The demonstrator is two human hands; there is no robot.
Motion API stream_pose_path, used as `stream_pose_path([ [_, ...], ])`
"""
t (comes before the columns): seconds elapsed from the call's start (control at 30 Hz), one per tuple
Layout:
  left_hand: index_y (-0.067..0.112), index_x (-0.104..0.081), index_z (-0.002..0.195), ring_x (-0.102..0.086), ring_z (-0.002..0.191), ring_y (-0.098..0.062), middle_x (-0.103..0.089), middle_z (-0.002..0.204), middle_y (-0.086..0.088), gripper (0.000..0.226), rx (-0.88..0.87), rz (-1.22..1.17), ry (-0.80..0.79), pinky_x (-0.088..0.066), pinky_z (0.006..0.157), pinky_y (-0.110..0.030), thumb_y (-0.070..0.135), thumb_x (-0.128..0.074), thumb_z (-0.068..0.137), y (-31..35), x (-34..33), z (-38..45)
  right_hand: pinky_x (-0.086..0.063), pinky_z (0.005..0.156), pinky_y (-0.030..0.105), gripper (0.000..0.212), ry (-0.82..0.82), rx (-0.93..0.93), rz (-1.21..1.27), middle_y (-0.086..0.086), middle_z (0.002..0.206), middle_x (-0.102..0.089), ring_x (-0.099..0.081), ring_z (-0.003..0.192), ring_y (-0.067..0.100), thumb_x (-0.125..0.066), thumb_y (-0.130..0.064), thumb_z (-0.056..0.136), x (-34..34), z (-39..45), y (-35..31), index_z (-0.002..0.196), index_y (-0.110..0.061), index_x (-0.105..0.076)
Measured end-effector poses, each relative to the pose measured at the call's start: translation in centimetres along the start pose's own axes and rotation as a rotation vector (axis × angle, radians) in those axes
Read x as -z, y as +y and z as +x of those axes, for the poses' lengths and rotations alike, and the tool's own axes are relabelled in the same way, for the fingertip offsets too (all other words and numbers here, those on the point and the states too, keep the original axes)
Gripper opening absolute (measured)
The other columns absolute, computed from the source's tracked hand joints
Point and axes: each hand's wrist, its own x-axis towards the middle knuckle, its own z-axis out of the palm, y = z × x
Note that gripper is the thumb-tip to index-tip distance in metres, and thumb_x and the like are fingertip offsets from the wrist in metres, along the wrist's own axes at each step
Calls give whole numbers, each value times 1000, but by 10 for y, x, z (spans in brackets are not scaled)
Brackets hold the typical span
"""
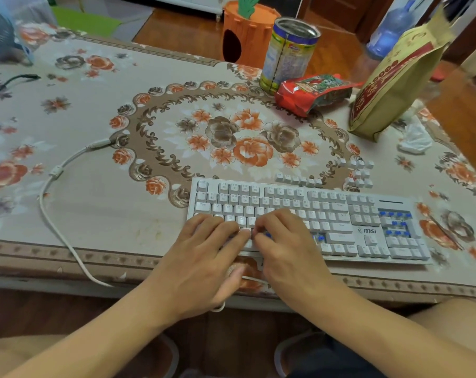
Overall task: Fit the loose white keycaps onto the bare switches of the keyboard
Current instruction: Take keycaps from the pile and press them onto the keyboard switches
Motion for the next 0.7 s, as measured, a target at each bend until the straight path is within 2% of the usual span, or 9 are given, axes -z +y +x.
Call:
stream_pose_path([
  [0.07,9,-61,134,-55,114,-32,-60,123,-8,53,-1,8,-14,-38,108,-50,43,-57,94,1,3,3,-47,77,39,25,-17,-29,39,7,96,-62,-53,92,27,-46,-4,82,3,-3,4,86,-4,-71],
  [0.17,9,-60,135,-54,113,-33,-59,121,-8,54,-12,19,-3,-39,106,-49,43,-58,92,6,4,9,-52,81,38,42,-71,-145,175,3,110,-58,-49,105,24,-41,-15,83,10,-8,15,106,-15,-76],
  [0.23,10,-60,136,-54,112,-33,-59,121,-8,54,-17,21,6,-39,105,-49,44,-57,93,9,3,13,-49,90,33,42,-82,-199,251,1,115,-56,-48,112,22,-45,-8,86,16,-14,22,114,-20,-75],
  [0.3,11,-60,136,-54,111,-33,-59,121,-9,54,-20,38,20,-39,104,-48,44,-56,94,11,1,15,-43,93,28,41,-26,-284,290,0,113,-58,-49,111,18,-54,3,83,26,-16,32,111,-18,-76],
  [0.4,11,-61,136,-55,110,-34,-60,121,-11,54,-23,73,44,-39,103,-50,45,-56,94,13,-3,17,-43,92,24,33,32,-446,283,-4,105,-62,-53,106,14,-56,6,87,38,-7,61,103,-15,-76],
  [0.5,10,-61,137,-54,114,-34,-60,123,-13,54,-28,99,55,-40,102,-49,43,-56,95,14,-6,14,-43,93,29,32,-68,-529,222,-6,108,-62,-53,106,12,-53,0,93,44,17,91,104,-20,-75],
  [0.6,5,-59,139,-54,117,-34,-61,128,-13,53,-50,106,59,-40,103,-46,38,-54,98,18,-7,12,-43,91,28,29,-210,-501,186,-5,117,-63,-56,108,13,-52,-8,97,44,50,110,110,-22,-74],
  [0.7,2,-57,140,-54,120,-33,-61,130,-13,51,-80,93,49,-43,104,-45,35,-52,101,18,-6,12,-41,84,26,23,-370,-440,179,-10,114,-64,-54,100,7,-61,-17,96,34,86,123,115,-23,-72],
])
